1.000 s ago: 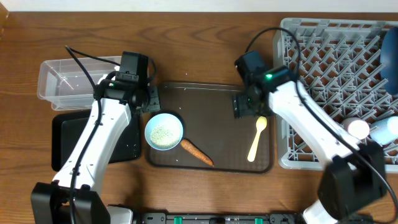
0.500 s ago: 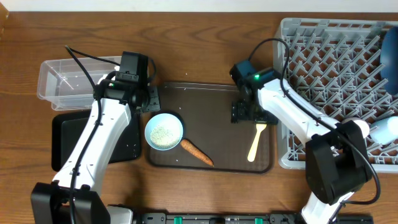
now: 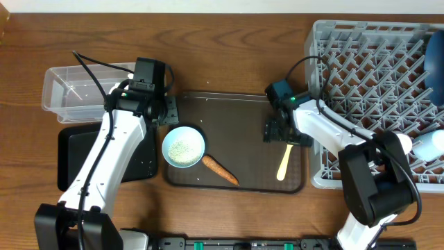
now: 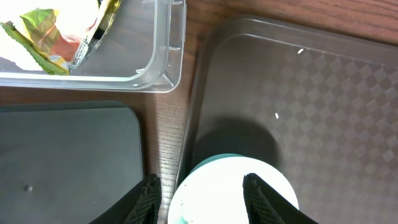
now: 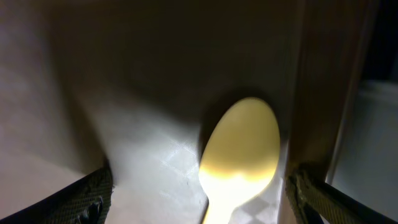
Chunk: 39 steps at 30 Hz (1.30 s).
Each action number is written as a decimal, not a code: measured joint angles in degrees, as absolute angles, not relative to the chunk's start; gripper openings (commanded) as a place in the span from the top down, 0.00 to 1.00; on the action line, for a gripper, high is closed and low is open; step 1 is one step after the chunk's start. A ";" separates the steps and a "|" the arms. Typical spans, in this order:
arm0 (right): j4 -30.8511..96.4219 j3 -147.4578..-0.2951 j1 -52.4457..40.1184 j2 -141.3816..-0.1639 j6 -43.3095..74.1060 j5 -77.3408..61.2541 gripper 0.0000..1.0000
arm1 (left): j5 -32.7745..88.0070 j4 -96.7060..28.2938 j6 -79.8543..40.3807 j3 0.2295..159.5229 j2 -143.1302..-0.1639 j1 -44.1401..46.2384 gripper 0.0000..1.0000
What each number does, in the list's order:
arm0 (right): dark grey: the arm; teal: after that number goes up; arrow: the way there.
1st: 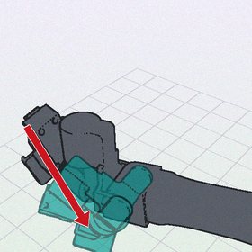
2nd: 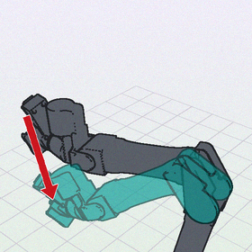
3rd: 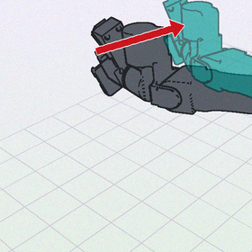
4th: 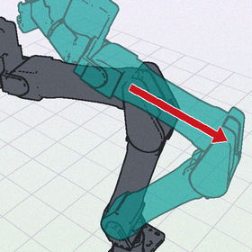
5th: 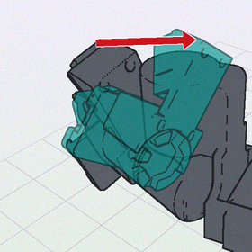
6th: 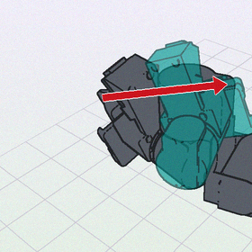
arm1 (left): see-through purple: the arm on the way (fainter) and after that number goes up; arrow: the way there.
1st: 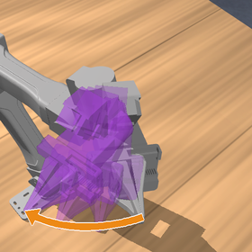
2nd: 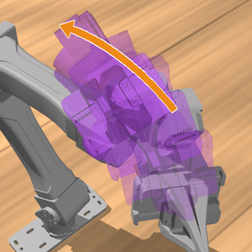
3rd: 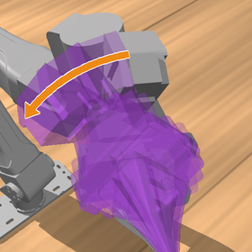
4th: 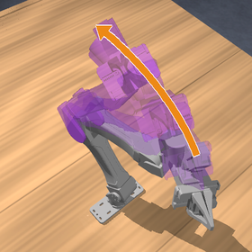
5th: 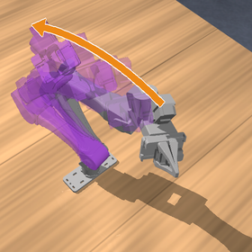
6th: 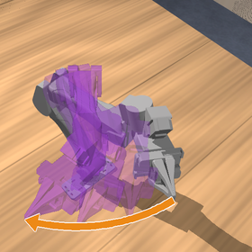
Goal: Sort waste into correct bins and load items into the dishwasher rack
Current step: 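Move the right gripper to the yellow spoon and grasp it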
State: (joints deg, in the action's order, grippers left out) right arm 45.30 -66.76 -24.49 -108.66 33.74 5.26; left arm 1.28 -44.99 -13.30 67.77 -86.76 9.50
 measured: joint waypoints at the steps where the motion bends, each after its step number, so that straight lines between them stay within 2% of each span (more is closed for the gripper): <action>1: 43.33 -66.17 -24.45 -108.44 33.43 5.10 0.15 | 1.28 -44.99 -13.30 67.77 -86.76 9.50 0.54; 10: 37.04 -62.43 -24.43 -106.41 31.24 5.02 0.38 | 1.28 -45.01 -13.32 67.77 -86.76 9.50 0.55; 19: 38.22 -62.57 -24.14 -106.41 28.51 4.69 0.43 | 1.28 -45.25 -13.30 67.77 -86.76 9.50 0.54; 26: 39.88 -62.78 -24.12 -106.41 26.48 3.88 0.51 | 1.28 -45.50 -13.30 67.77 -86.76 9.50 0.55; 33: 40.95 -62.83 -24.12 -106.41 25.67 3.64 0.67 | 1.28 -45.89 -13.30 67.77 -86.76 9.50 0.54; 39: 41.10 -62.83 -24.12 -106.41 25.85 3.64 0.67 | 1.28 -45.91 -13.30 67.77 -86.76 9.50 0.54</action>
